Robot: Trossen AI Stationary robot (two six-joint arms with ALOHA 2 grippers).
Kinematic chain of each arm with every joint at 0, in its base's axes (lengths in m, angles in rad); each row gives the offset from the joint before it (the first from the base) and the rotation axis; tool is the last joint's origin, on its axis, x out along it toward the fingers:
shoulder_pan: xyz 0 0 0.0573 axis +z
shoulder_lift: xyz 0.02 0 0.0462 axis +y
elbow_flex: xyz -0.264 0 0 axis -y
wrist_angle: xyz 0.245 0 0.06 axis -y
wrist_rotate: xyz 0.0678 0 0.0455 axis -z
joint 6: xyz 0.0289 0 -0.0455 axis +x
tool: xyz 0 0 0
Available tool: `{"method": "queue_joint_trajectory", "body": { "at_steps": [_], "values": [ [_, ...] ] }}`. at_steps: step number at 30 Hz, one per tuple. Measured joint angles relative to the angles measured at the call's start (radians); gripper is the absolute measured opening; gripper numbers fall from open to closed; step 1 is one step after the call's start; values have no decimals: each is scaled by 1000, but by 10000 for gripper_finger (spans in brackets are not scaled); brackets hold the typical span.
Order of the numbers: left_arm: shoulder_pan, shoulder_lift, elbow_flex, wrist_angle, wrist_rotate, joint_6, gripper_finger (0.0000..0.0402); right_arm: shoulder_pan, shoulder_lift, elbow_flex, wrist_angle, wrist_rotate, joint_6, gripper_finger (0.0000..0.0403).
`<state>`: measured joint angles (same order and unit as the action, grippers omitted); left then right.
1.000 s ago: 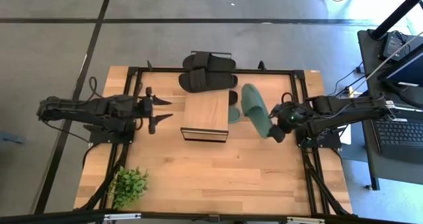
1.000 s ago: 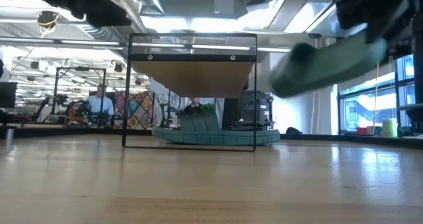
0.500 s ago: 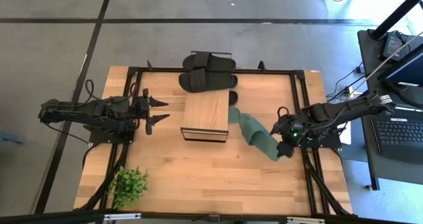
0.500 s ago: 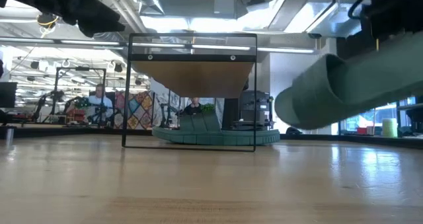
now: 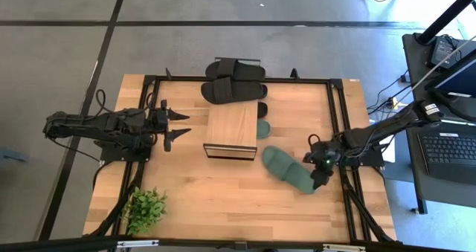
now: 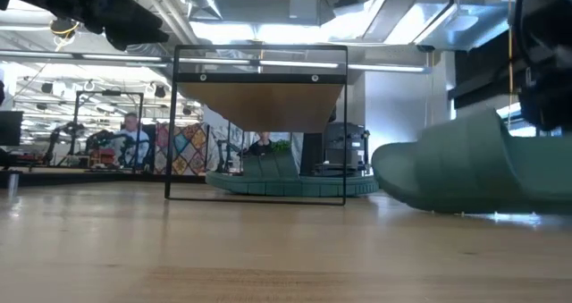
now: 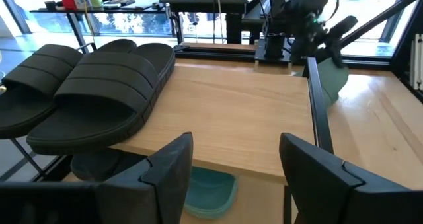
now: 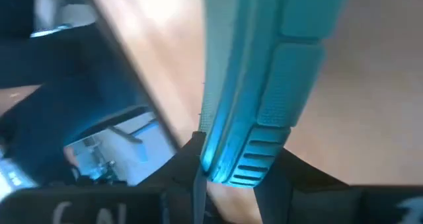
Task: Pick and place slides into the shelf
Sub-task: Put the green slipper under the shelf
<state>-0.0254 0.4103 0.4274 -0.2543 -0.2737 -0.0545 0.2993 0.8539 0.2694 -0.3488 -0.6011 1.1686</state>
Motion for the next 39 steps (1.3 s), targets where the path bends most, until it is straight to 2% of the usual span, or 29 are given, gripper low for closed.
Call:
{"method": "queue_joint_trajectory", "body": {
  "at_steps": [8,15,23,39],
  "values": [
    [0,0,0,0,0,-18,217,-1,-1,-96,8,-2,-1,97],
    [0,1,0,0,-1,-17,217,0,-1,-99,0,16,1,98],
    [0,1,0,0,-1,-16,217,0,1,-101,0,25,9,116],
    [0,1,0,-6,-1,-22,217,-1,1,-102,6,24,64,119]
  ]
}}
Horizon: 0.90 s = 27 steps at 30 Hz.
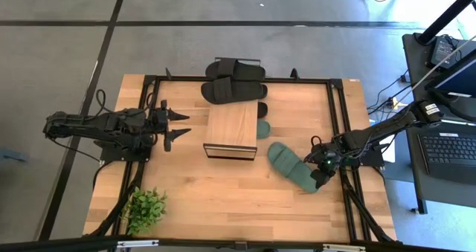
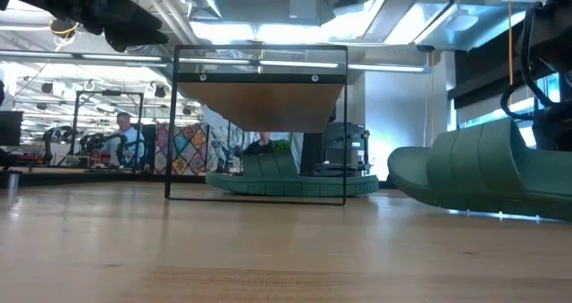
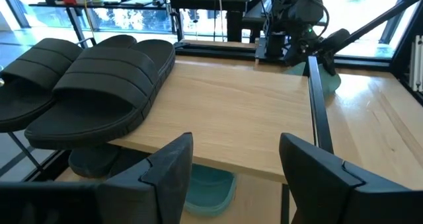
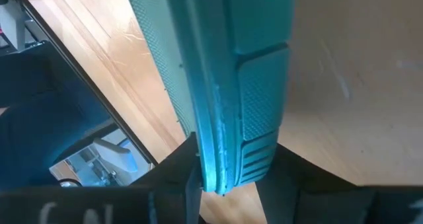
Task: Pick and place slides into the shelf
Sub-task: Put the green slipper under the shelf
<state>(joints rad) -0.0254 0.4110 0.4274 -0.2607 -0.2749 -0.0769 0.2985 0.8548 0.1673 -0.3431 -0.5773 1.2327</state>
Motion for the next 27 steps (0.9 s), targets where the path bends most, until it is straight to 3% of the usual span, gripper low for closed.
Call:
{"method": "queue_joint_trajectory", "body": {
  "at_steps": [14,22,27],
  "values": [
    [0,0,0,-39,0,-3,217,0,1,0,0,8,66,128],
    [0,0,0,-39,0,-3,217,0,2,-2,-3,19,69,213],
    [0,0,0,-39,0,-3,217,0,1,-2,-3,-59,176,243]
  ]
}}
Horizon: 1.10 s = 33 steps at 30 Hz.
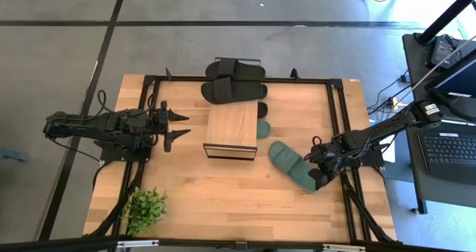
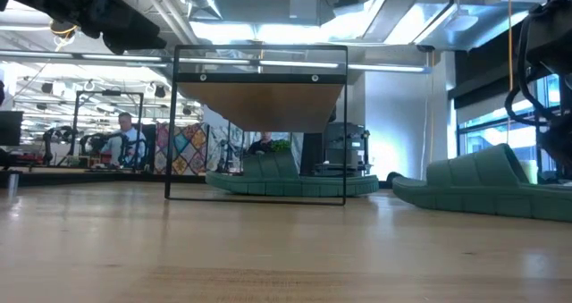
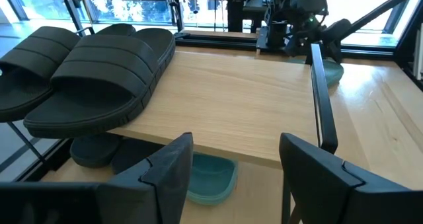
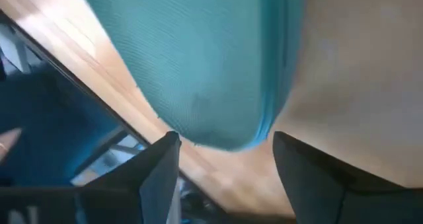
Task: Pick and place slides into the shelf
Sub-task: Put the green slipper under the shelf
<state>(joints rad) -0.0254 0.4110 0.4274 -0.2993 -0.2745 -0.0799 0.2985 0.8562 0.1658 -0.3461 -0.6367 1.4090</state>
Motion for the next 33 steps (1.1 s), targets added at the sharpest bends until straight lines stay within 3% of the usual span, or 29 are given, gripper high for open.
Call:
{"method": "queue_joint_trajectory", "body": {
  "at_steps": [11,19,25,33],
  "values": [
    [0,0,0,0,0,3,217,0,-1,50,-65,53,293,242],
    [0,0,0,0,0,4,217,2,-1,358,-506,353,316,241],
    [0,0,0,0,0,4,217,63,17,525,-772,548,548,241],
    [0,0,0,5,-2,63,217,267,175,536,-724,506,832,241]
  ]
}}
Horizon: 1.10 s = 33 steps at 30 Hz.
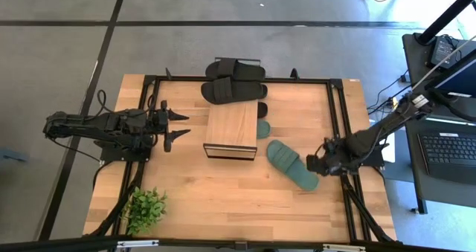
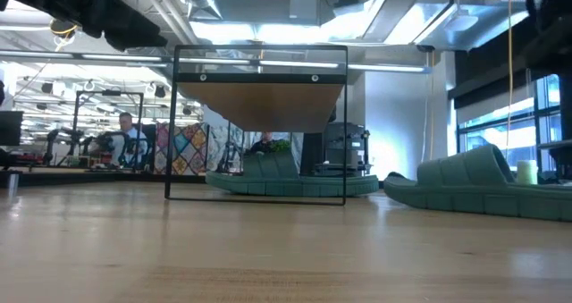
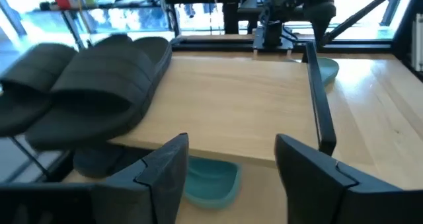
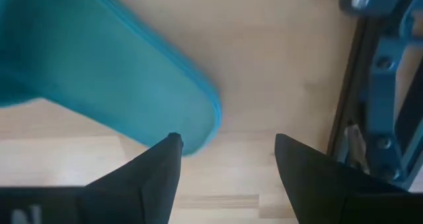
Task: Pick and place slides into the shelf
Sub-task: Put the green slipper under the shelf
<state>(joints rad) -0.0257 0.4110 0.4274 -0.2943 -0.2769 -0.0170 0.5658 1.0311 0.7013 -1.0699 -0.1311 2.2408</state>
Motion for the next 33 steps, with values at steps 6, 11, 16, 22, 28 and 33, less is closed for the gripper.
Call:
{"method": "queue_joint_trajectory", "body": {
  "at_steps": [6,11,16,22,28,33],
  "values": [
    [0,0,0,18,-56,78,217,98,168,0,92,5,94,241],
    [0,0,0,19,-86,81,217,108,277,1,219,15,100,241],
    [0,0,0,21,-86,81,217,107,341,0,201,103,132,241],
    [0,0,0,21,-86,80,217,108,400,2,224,93,108,241],
    [0,0,0,19,-86,80,217,108,417,1,248,93,77,241],
    [0,0,0,14,-86,80,217,108,418,3,232,89,107,241]
  ]
}}
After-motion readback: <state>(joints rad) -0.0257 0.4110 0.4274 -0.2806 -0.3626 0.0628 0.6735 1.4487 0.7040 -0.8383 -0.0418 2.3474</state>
